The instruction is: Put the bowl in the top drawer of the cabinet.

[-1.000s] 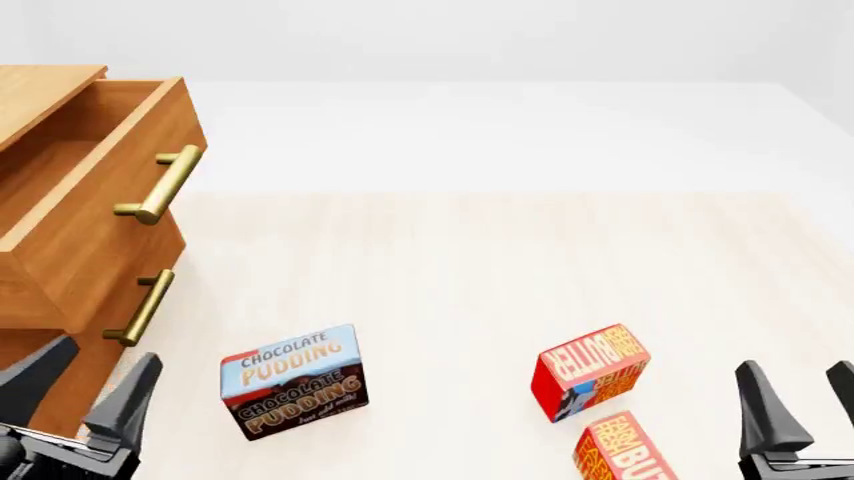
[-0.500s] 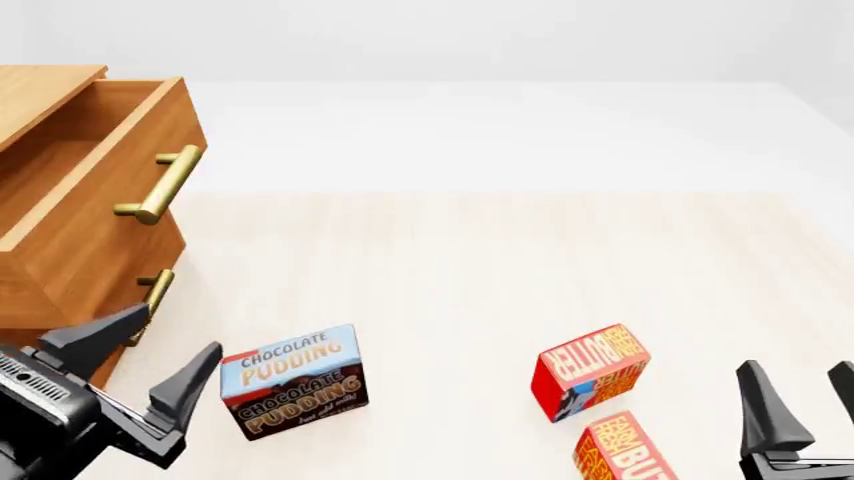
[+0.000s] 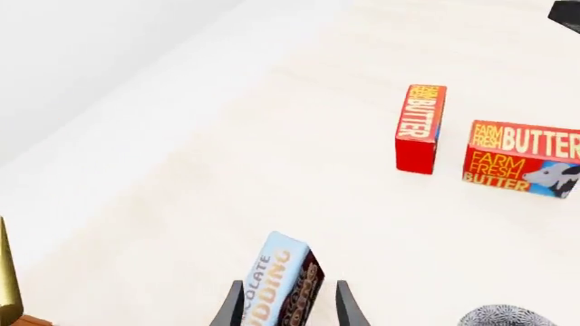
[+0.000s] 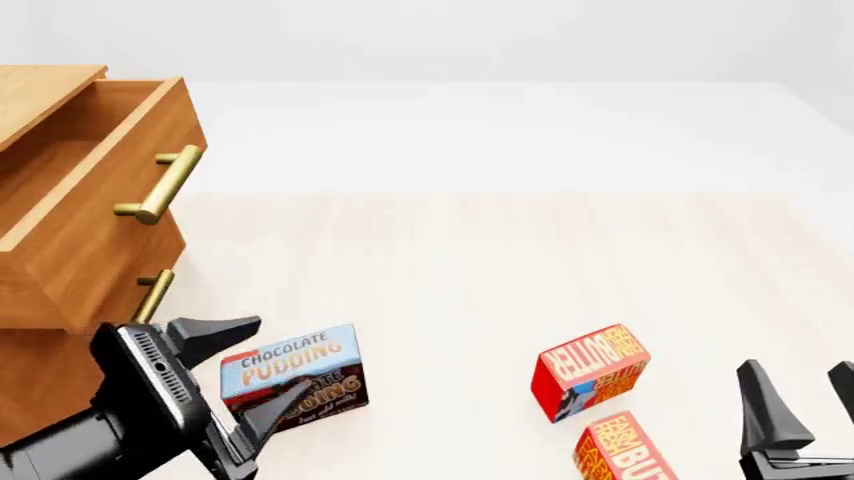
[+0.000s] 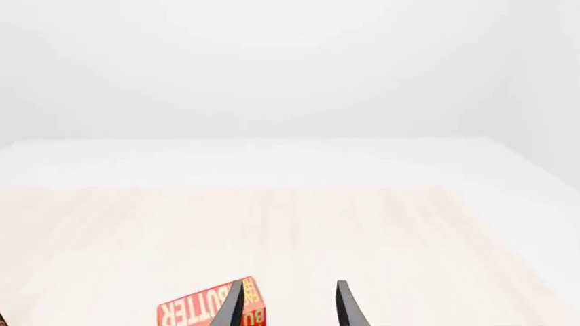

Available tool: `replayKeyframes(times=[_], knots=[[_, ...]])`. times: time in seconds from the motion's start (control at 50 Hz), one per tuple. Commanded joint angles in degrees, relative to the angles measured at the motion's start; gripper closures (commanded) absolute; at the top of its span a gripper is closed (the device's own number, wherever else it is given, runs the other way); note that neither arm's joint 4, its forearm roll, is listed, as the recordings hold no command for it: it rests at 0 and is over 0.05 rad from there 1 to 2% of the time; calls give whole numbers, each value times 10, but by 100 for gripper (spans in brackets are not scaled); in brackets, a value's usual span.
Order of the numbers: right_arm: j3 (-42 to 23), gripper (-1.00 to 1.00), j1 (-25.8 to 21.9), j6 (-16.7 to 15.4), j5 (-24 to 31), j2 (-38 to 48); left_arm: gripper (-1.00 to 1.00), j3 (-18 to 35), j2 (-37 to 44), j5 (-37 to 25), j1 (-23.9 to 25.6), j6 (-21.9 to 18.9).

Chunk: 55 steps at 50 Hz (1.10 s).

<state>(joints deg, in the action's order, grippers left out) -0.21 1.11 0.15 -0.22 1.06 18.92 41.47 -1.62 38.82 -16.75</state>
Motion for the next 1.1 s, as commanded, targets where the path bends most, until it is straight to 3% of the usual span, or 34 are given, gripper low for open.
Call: replayKeyframes(times=[0.02, 0.22, 0.66, 0.72, 0.86, 1.1], knots=[[0, -100, 1, 4, -1, 3, -100, 30, 41, -12, 57, -2], [0, -100, 3, 6, 1, -2, -100, 28, 70, 5, 85, 5], [-1, -100, 6, 3, 0, -9, -100, 29, 53, 8, 80, 6], [0, -100, 7, 3, 1, -8, -100, 47, 47, -16, 85, -5], [0, -100, 5, 3, 2, -7, -100, 65, 156, -9, 159, 3], [0, -100, 11, 4, 2, -8, -100, 106, 241, -34, 210, 4]])
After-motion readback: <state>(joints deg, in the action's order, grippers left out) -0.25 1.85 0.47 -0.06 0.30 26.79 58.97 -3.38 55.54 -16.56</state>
